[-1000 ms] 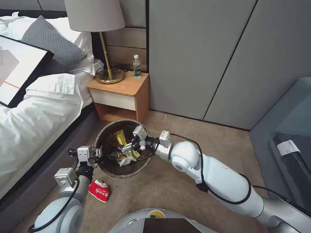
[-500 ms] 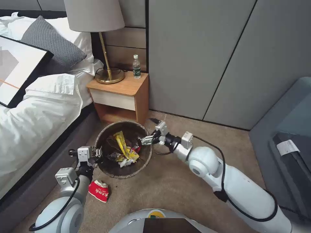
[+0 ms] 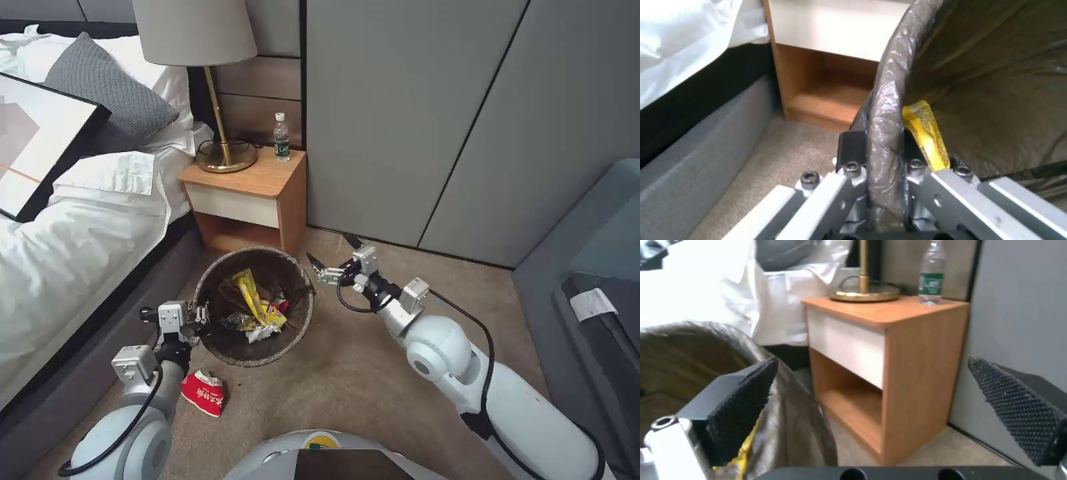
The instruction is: Pick up the trash bin, then pick up the garbage from the floor and place it into the trash bin.
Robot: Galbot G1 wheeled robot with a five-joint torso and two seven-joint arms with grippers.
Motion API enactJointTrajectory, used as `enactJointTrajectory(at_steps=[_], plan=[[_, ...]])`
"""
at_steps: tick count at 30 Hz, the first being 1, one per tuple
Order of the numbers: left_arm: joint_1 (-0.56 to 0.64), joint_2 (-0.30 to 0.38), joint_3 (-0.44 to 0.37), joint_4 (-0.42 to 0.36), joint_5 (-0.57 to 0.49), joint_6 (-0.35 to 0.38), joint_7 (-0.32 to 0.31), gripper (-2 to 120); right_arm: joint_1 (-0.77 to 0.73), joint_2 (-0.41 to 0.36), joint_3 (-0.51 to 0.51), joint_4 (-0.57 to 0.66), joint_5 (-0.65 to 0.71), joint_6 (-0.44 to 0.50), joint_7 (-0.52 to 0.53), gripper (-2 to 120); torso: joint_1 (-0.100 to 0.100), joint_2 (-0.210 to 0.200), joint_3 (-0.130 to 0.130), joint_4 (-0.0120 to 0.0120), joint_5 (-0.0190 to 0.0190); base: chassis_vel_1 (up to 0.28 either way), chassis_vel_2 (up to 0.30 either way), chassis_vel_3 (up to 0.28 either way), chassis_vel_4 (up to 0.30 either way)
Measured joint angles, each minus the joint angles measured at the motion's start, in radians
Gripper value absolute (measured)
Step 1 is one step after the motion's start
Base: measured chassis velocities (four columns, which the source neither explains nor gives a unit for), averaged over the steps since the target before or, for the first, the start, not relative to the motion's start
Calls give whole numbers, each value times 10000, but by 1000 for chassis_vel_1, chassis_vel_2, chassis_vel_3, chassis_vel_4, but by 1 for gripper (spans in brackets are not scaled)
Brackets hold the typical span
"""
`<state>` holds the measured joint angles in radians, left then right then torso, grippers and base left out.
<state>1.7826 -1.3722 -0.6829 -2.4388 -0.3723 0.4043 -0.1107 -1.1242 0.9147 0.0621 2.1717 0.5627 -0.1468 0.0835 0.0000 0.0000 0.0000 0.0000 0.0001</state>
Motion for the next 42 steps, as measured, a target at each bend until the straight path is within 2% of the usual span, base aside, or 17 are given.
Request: enactJointTrajectory(at_steps=[6,9,12,14,19,21,23,30,42], plan=[[43,8,-21,-79,-31,2,-16,2,-1545,477,966,190,-688,477,72,100,0,0,0,-3,1,0,0,0,0],[57,25,-56,-109,-65,5,-20,2,-2757,906,1620,237,-1605,1199,143,100,0,0,0,-3,0,0,0,0,0],[57,26,-58,-111,-67,5,-19,2,-2852,943,1683,237,-1688,1263,144,100,0,0,-1,-2,0,0,0,0,0],[72,-2,-42,-118,-73,7,-23,2,-3807,1471,2420,165,-2535,1985,151,100,0,0,-1,1,0,0,0,0,0],[101,12,-16,-120,-80,11,-25,2,-4754,2265,3285,-21,-3298,2684,112,100,0,0,0,-1,-1,0,0,0,0],[103,16,-16,-121,-82,11,-25,2,-4817,2324,3338,-29,-3343,2718,106,100,0,0,0,-1,-2,0,0,0,0],[125,38,-7,-127,-95,14,-24,2,-5368,2892,3675,-106,-3796,3088,82,100,0,0,-1,-2,-2,0,0,0,0],[182,-6,37,-170,-96,17,-25,2,-5964,3874,4027,-348,-4822,3746,49,100,0,0,0,0,-2,0,0,0,0],[152,14,33,-216,-191,60,-66,0,-6502,4784,4120,-513,-5393,4339,21,100,0,0,0,-1,-2,0,0,0,0]])
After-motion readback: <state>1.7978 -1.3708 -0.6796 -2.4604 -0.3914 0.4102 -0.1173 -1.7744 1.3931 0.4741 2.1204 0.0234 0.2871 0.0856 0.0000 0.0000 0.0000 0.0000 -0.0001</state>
